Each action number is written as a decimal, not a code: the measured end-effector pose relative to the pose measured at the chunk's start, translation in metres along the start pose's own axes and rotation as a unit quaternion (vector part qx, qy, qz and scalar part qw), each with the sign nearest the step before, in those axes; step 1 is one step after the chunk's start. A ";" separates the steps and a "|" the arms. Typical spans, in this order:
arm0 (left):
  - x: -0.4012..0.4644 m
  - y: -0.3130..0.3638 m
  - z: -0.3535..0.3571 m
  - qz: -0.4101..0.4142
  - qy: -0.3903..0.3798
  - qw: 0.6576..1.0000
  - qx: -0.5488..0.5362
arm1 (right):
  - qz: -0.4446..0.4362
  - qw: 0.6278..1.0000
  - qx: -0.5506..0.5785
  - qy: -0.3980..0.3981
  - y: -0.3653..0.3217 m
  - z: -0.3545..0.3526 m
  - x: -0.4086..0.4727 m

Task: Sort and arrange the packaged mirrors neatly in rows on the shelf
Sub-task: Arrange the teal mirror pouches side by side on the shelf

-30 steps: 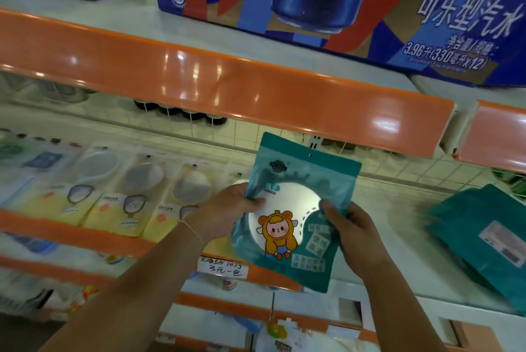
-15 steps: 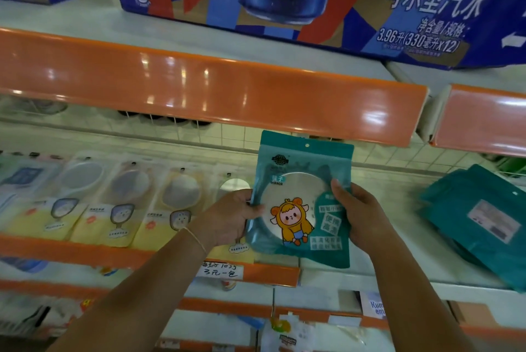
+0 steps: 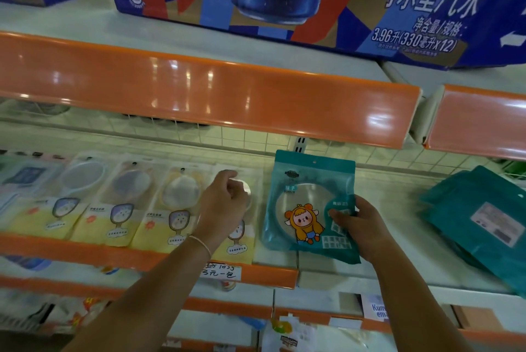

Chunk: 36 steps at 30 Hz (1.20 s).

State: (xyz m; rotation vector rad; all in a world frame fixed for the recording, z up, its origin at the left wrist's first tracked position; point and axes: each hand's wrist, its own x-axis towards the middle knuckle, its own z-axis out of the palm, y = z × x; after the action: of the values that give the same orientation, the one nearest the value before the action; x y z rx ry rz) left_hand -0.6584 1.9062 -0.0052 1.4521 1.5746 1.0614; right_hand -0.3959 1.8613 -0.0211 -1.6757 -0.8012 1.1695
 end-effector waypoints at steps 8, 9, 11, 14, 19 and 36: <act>-0.022 -0.054 0.013 0.236 -0.075 0.887 0.390 | -0.014 0.986 -0.164 -0.001 0.015 0.011 0.006; -0.023 -0.059 0.016 0.235 -0.084 0.873 0.419 | -0.028 0.977 -0.211 0.006 0.015 0.012 0.005; -0.025 -0.063 0.018 0.225 -0.096 0.855 0.457 | -0.051 0.953 -0.297 0.022 0.016 0.014 0.004; -0.028 -0.063 0.019 0.213 -0.109 0.847 0.475 | -0.062 0.918 -0.390 0.038 0.020 0.016 0.004; -0.029 -0.060 0.017 0.232 -0.110 0.847 0.465 | -0.046 0.886 -0.458 0.064 0.026 0.021 -0.006; -0.047 -0.017 0.030 0.425 -0.234 0.731 0.479 | -0.066 0.856 -0.503 0.100 0.034 0.018 -0.001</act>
State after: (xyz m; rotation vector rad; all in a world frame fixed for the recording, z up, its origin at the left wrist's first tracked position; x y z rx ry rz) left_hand -0.6331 1.8619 -0.0338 3.0411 1.0280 0.1037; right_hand -0.4125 1.8532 -0.0544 -2.4576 -1.5140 0.4235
